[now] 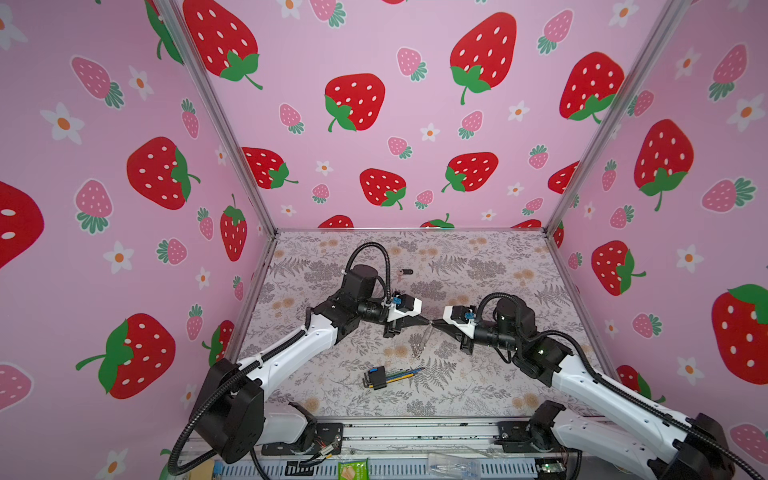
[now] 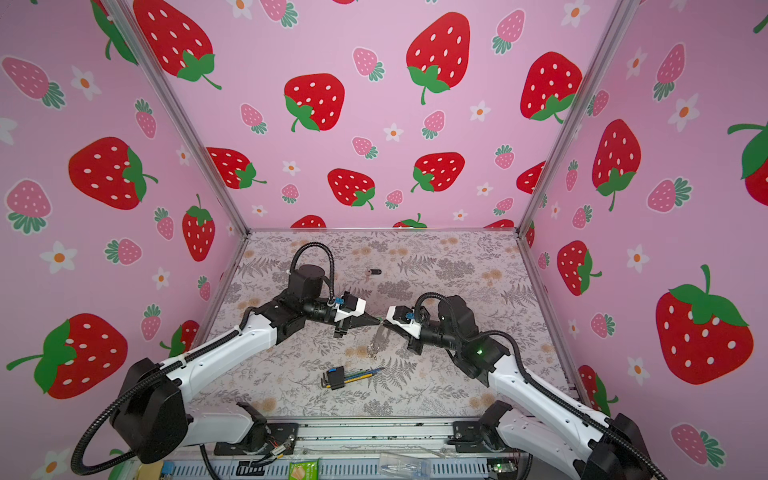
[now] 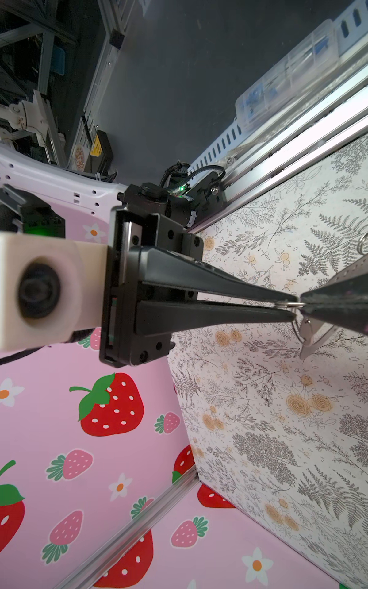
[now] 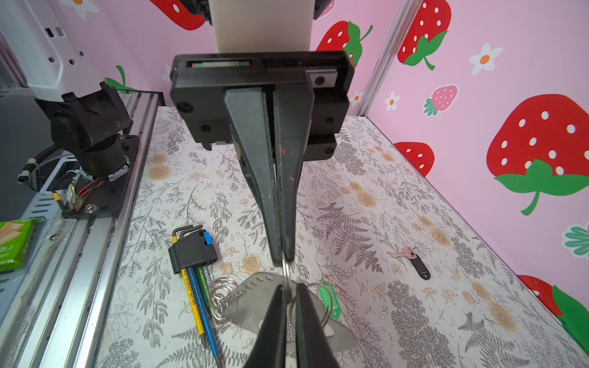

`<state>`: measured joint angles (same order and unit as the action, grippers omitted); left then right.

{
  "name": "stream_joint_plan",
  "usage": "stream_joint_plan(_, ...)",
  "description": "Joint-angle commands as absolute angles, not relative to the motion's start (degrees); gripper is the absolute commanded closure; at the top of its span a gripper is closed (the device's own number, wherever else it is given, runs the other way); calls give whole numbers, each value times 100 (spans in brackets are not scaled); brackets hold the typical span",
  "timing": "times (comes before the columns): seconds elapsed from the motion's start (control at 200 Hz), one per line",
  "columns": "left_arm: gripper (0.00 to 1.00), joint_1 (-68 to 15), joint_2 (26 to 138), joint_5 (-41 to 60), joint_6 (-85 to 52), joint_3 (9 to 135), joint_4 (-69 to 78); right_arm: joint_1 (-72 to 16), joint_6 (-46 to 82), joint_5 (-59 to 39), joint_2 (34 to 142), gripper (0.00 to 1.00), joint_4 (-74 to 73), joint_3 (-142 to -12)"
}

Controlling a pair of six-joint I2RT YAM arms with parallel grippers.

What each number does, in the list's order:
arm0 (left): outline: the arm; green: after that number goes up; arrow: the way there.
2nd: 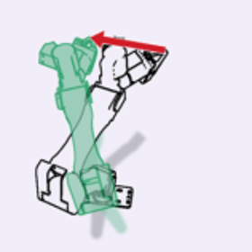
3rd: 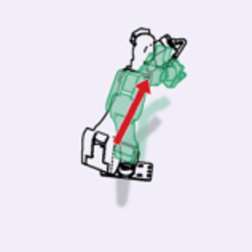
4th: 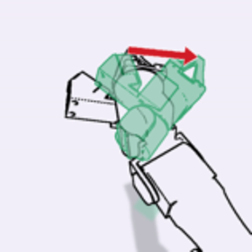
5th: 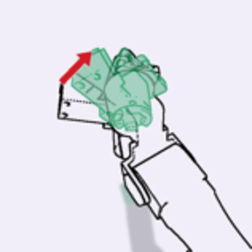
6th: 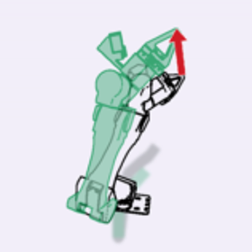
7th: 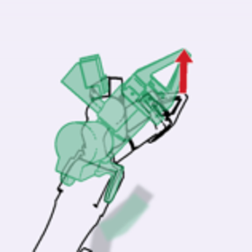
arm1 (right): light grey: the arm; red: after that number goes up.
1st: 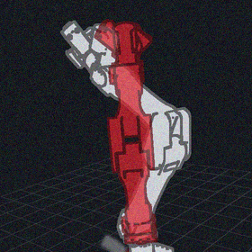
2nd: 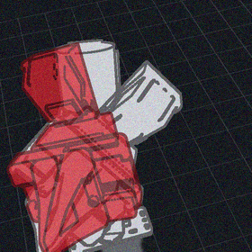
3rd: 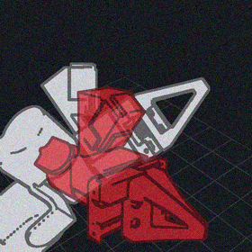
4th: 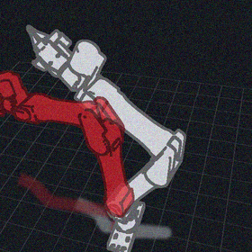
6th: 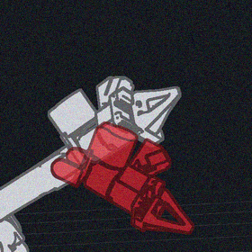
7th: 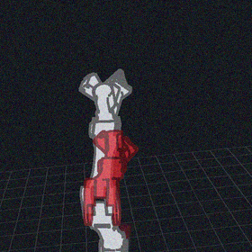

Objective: Put the keys on the keyring

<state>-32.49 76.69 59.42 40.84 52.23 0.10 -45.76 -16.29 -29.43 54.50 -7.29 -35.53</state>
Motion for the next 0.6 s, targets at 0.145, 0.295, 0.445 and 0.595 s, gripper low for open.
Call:
stream_joint_plan(0.145, 100, -3287, 7609, 6064, 4330, 5456, -176, -4610, -1566, -3094, 5489, 90, -1019, -3647)
stream_joint_plan(0.295, 99, -3287, 7598, 6057, 4296, 5490, -176, -4606, -1556, -3127, 5546, 95, -1035, -3647)
stream_joint_plan(0.445, 74, -2994, 7405, 5939, 4039, 5396, -148, -4608, -1477, -3149, 5475, 96, -1288, -3524)
stream_joint_plan(0.595, 71, -2580, 7024, 6029, 3595, 4953, 396, -4612, -1405, -3165, 5439, 97, -1596, -3403)
